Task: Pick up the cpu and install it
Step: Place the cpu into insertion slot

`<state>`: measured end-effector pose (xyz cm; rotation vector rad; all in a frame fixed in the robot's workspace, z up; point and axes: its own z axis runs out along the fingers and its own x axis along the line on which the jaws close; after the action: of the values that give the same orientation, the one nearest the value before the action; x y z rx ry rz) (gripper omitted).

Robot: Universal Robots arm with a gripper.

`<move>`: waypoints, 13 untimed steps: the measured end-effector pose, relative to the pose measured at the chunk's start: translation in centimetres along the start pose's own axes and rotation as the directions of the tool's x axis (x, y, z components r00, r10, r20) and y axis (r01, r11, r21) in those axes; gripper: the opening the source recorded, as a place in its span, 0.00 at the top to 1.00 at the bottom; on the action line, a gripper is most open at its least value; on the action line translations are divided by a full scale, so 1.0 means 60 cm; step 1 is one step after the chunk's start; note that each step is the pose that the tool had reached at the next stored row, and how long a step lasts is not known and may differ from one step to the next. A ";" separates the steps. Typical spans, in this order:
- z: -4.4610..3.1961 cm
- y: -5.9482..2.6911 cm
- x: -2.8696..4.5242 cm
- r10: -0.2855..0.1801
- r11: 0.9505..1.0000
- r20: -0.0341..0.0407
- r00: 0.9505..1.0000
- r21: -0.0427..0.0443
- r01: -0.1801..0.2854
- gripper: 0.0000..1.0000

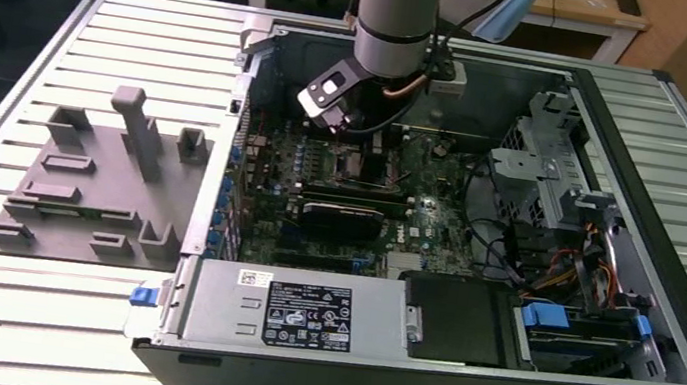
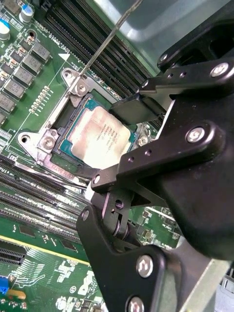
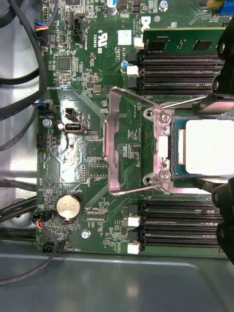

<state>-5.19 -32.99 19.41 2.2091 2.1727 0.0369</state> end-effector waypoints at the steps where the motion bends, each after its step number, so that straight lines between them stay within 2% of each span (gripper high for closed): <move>1: -0.002 0.000 0.000 0.000 1.000 0.000 1.000 0.000 0.000 0.38; 9: -0.028 0.001 0.000 0.000 1.000 0.000 1.000 -0.001 0.000 0.38; 13: -0.044 0.002 -0.001 0.000 1.000 0.000 1.000 -0.003 0.000 0.38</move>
<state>-5.19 -32.99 22.06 2.2076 2.1714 0.0400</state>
